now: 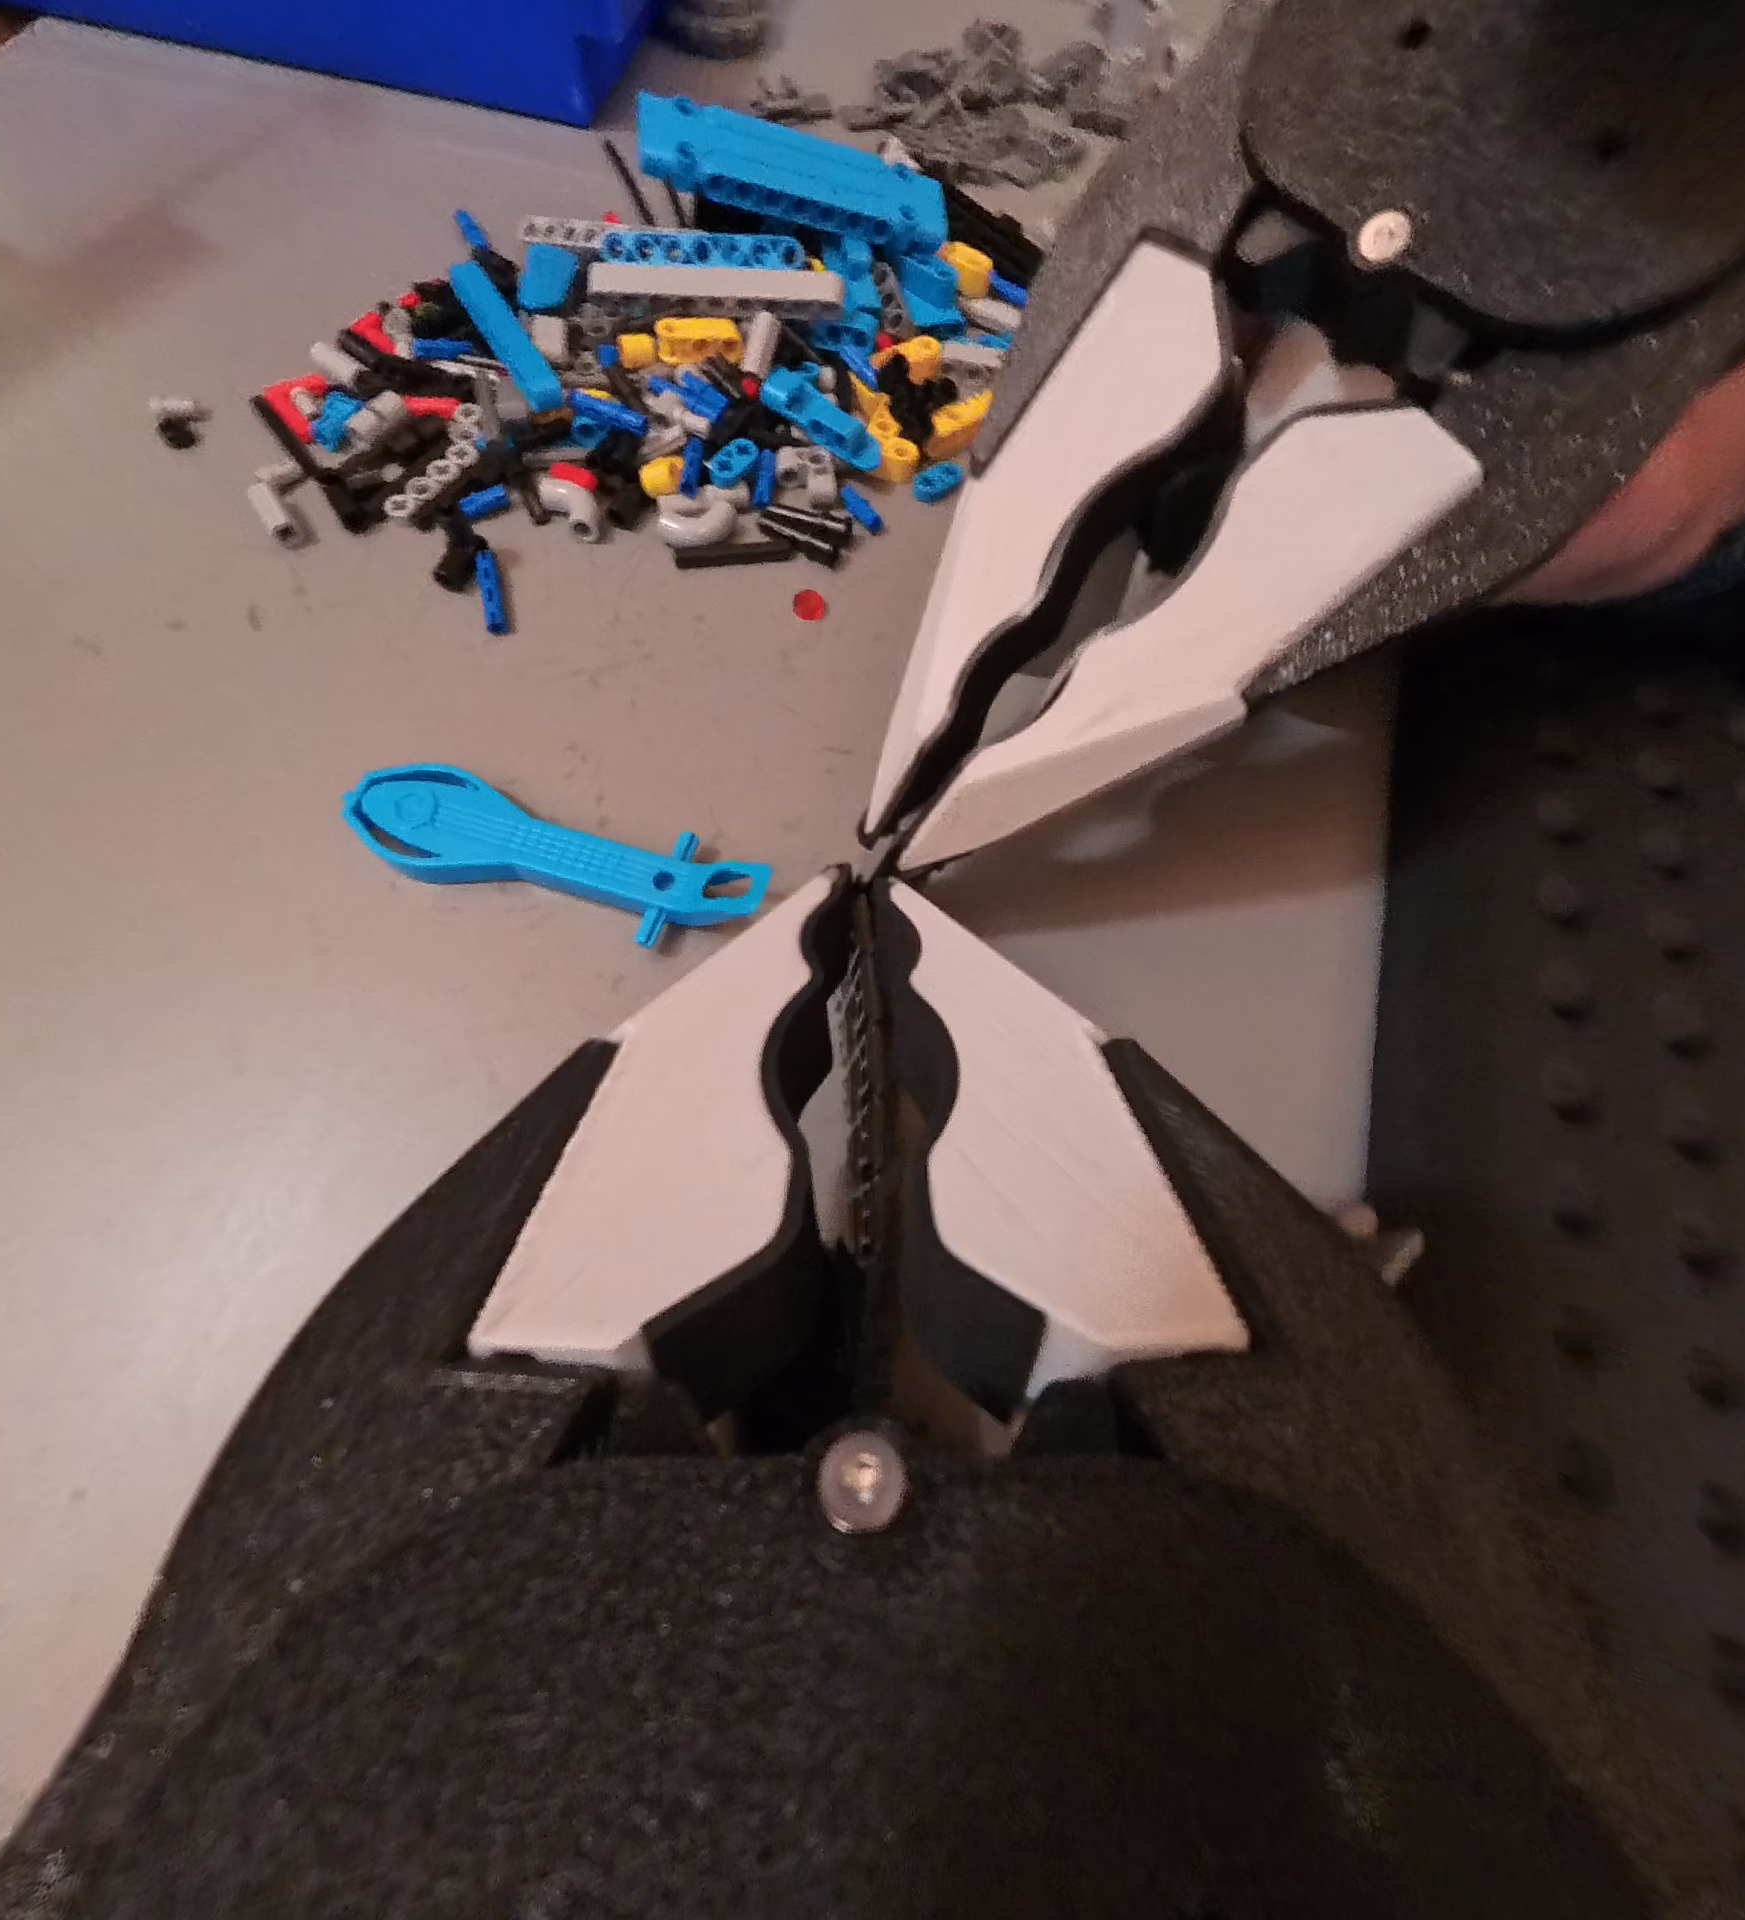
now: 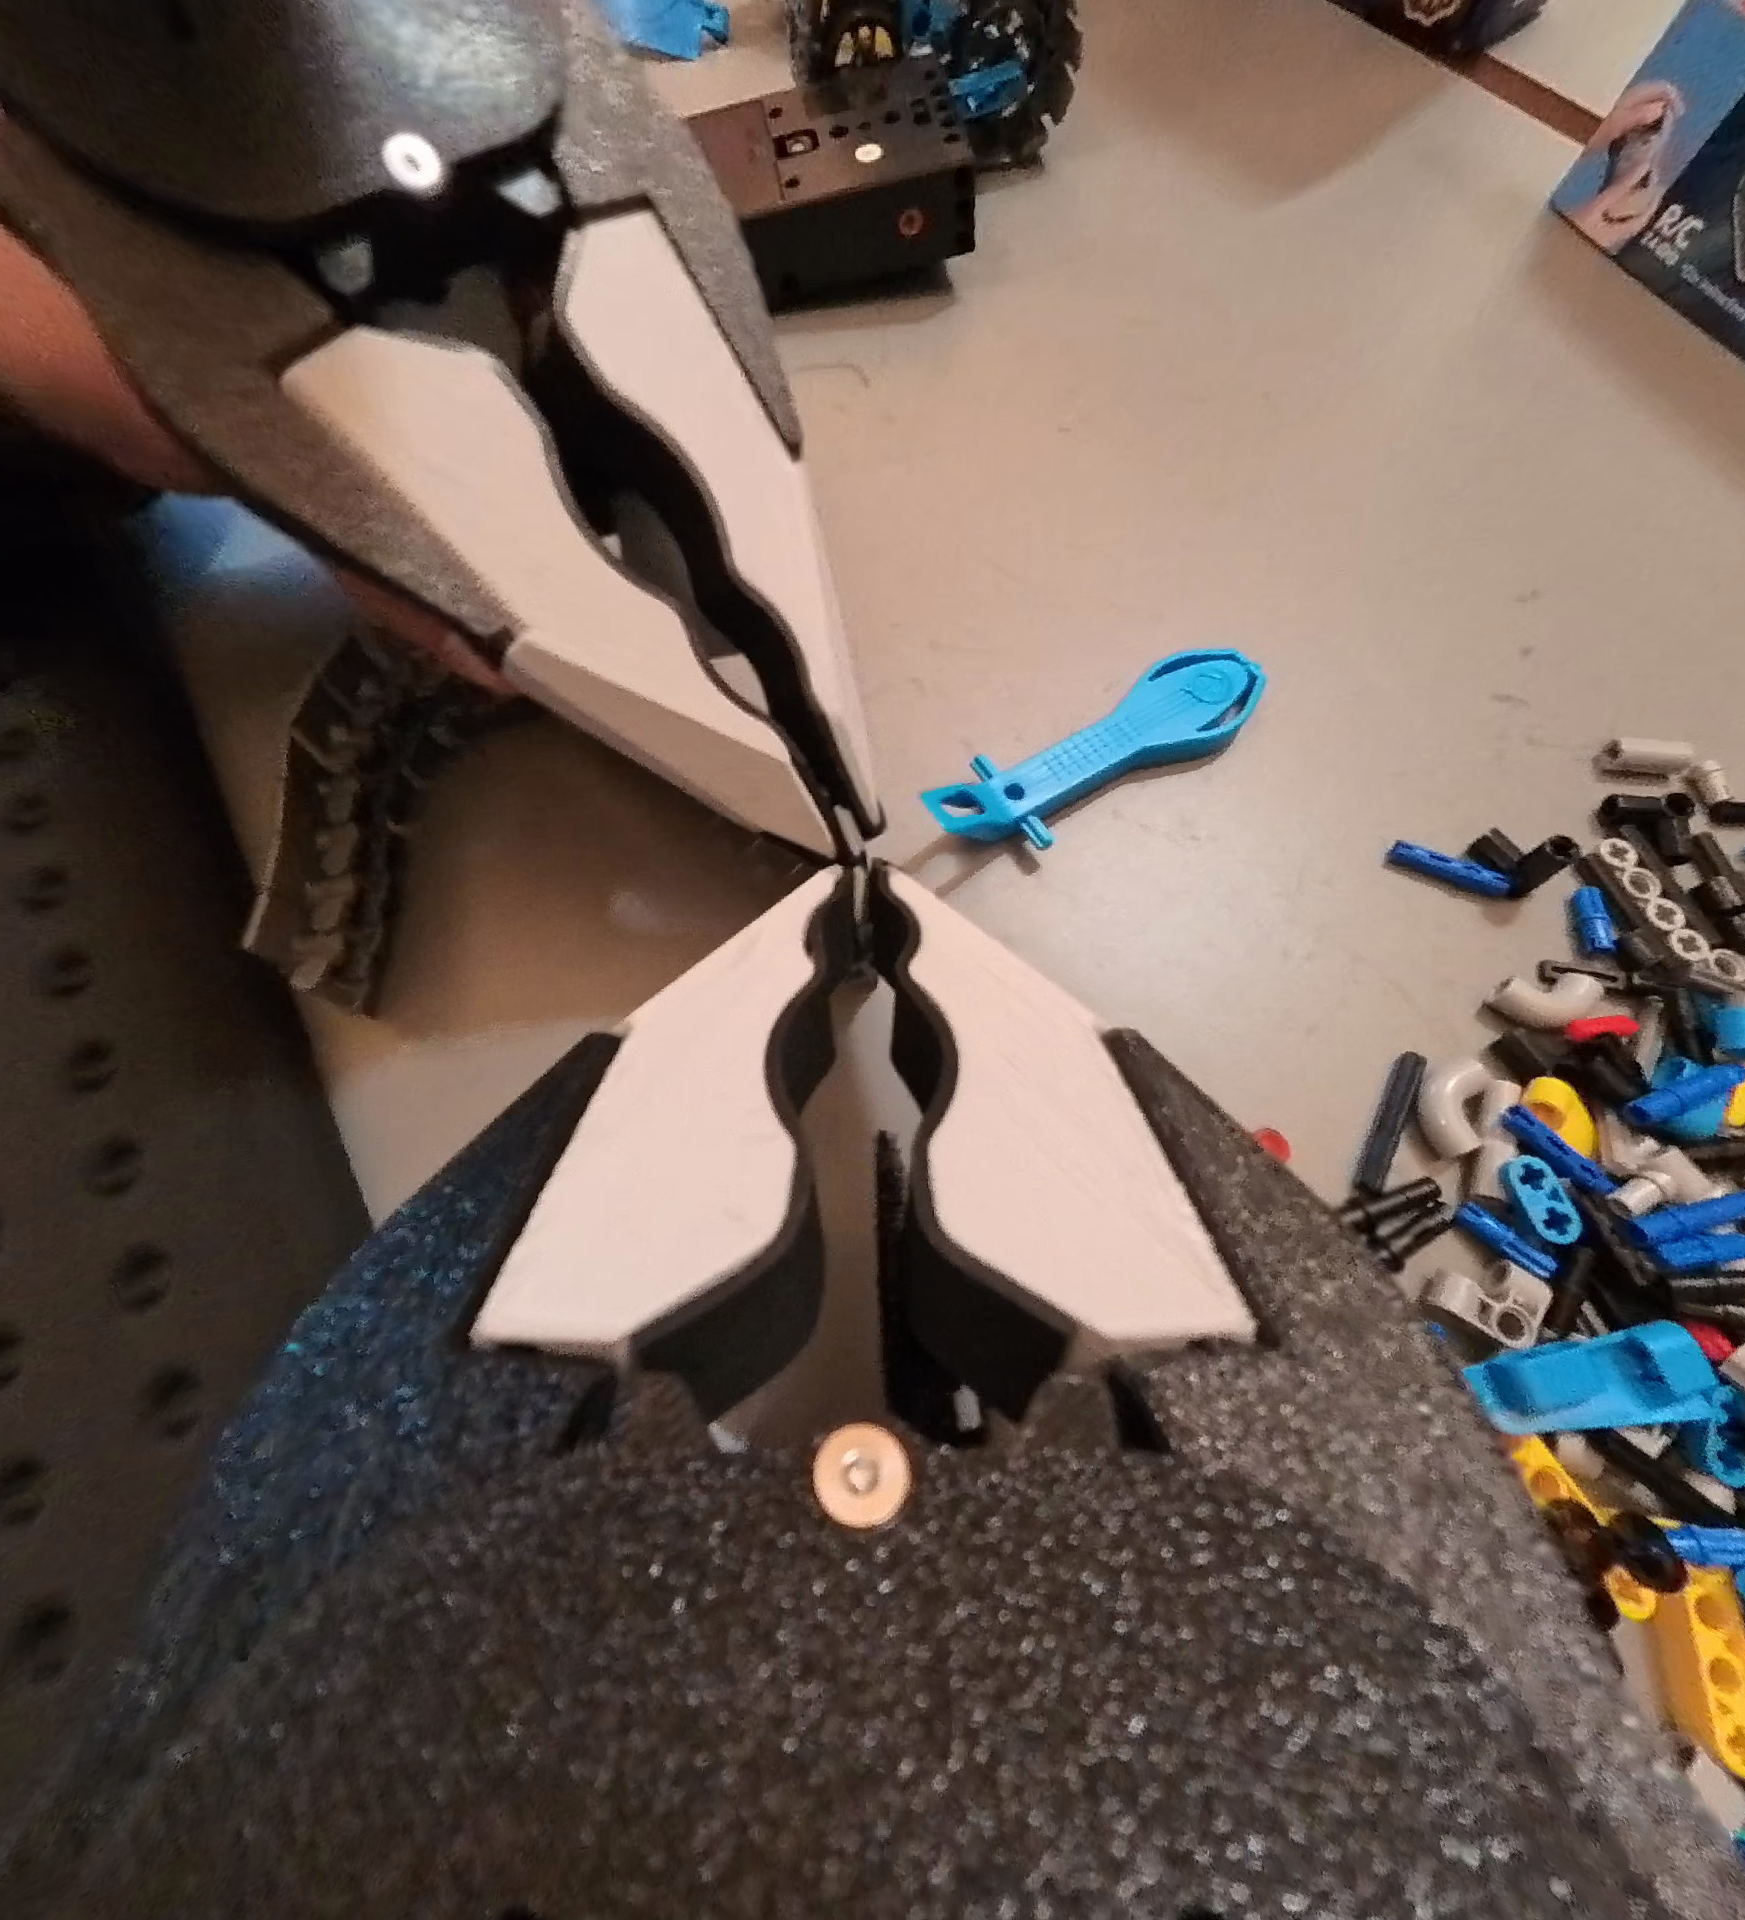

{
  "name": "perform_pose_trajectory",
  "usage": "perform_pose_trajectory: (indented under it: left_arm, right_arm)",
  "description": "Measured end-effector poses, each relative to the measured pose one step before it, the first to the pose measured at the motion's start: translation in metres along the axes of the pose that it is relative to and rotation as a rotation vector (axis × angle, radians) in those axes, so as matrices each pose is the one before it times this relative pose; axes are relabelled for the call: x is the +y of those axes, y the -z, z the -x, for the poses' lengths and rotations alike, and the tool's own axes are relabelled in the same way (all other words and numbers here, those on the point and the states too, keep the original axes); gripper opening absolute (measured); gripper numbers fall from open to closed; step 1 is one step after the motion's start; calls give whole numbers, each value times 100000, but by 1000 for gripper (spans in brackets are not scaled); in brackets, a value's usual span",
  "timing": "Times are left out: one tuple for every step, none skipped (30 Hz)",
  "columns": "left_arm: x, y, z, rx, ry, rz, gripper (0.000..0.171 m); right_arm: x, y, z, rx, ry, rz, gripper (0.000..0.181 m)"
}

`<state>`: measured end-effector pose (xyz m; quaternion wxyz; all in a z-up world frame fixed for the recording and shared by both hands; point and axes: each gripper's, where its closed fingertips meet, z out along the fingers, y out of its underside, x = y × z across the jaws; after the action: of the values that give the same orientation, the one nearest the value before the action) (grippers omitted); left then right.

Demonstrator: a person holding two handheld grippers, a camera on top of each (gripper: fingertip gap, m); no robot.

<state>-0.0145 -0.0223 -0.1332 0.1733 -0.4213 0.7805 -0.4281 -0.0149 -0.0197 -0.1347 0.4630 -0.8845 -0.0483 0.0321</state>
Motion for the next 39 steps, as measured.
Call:
perform_pose_trajectory:
  left_arm:
    - [92,160,-196,4200,-289,-500,1]
    - [105,151,-63,1857,-1124,-78,2]
    - [178,111,-35,831,-1141,307,2]
    - [131,140,48,418,-443,82,3]
    - [43,163,156,-88,706,-74,2]
    - [-29,116,56,233,85,-242,3]
    - [-158,87,61,-583,-721,-738,5]
    - [-239,51,-100,-102,-1407,-1002,12]
    - [-147,-39,-168,464,-1434,-373,16]
    - [46,-116,-76,401,-792,579,16]
    - [120,-100,-191,1486,-609,683,12]
    - [50,-22,-183,1329,-681,-4,5]
    - [11,2,-70,665,-301,-150,4]
    - [25,-2,-101,784,7,36,1]
    - [1,-27,-40,197,-216,42,1]
    - [-5,-8,-11,-147,-480,184,1]
    - [-2,5,3,-206,-668,122,1]
    - [12,21,-12,22,-780,-81,1]
    - [18,10,-42,255,-701,-180,1]
    - [11,2,-84,814,-403,-152,1]
    - [4,-3,-58,843,575,-223,1]
    - [-14,-36,19,341,1832,-454,1]
    - [-6,-7,20,184,2725,-332,1]
    - [9,3,71,-485,1907,-96,1]
    - [16,-12,54,-700,238,88,1]
    - [-3,3,7,-441,929,220,1]
    - [-17,-30,8,-703,1394,-95,1]
    - [-17,-16,13,-535,1105,-164,1]
    - [-6,-16,37,-103,1245,-126,1]
    - [-45,-52,162,-1354,1025,-19,0]
    - [31,111,1405,-9593,692,434,0]
    - [123,706,3352,-18636,276,740,1]
    - [55,869,3373,-12096,2914,-777,1]
    - [-477,775,1122,3458,9869,-4609,0]
    - [-571,683,-1223,10578,5844,-4698,0]
    - [617,-213,-1442,3434,-5617,1794,0]
    - [835,-713,-1356,1200,-7826,4585,0]
    - [92,-550,-1248,3450,-3816,2224,0]
    - [-287,-191,-300,1331,-755,163,0]
  right_arm:
    - [-22,45,199,-184,2612,-613,1]
    - [-51,73,-26,480,1055,-1061,3]
    - [130,-36,27,-1136,-1649,731,7]
    - [58,-45,102,-2077,-2600,407,4]
    - [154,-26,73,-1400,-973,799,2]
    - [-17,-6,149,-1310,-238,-94,1]
    - [-100,71,63,121,917,-274,1]
    - [-190,42,298,-751,1678,-998,1]
    - [45,-100,111,-101,1171,476,1]
    - [118,-127,-52,405,673,758,1]
    - [8,-50,-69,127,-83,-43,1]
    - [-28,33,-101,94,-659,-242,1]
    - [-24,42,-54,-226,-754,-394,2]
    - [-13,-4,-5,-270,-253,-80,2]
    - [-134,-65,182,-739,673,-643,6]
    - [-32,-99,226,-399,1567,242,3]
    - [-35,-27,21,925,1618,148,2]
    - [-11,-1,32,347,1056,-122,2]
    - [0,0,26,-406,-95,-131,2]
    - [36,23,104,-1326,-1098,125,2]
    - [63,12,19,-935,-169,363,2]
    - [53,1,-28,558,111,688,1]
    - [3,21,58,1577,1294,481,1]
    - [-1,39,-14,2371,1875,587,0]
    - [-39,54,55,1767,1298,567,1]
    - [-6,44,66,712,541,146,1]
    - [41,57,27,-438,-1099,65,1]
    - [29,20,40,-1481,-2740,-384,1]
    - [46,4,-32,-391,-1255,-84,1]
    - [-29,-21,-125,167,-1570,-291,1]
    - [67,114,586,-4220,-410,108,0]
    - [-732,303,3117,-16918,-5539,-3557,0]
    - [440,-301,666,1256,5251,2238,0]
    - [296,-258,-576,5603,4449,1149,0]
    - [126,300,-1263,4157,-4530,282,0]
    - [-533,631,-614,-1676,-6705,-4118,0]
    - [-775,639,-187,-2251,-3529,-6172,0]
    - [-328,323,7,-817,-1172,-2943,0]
    - [-49,103,-26,1012,492,-191,0]
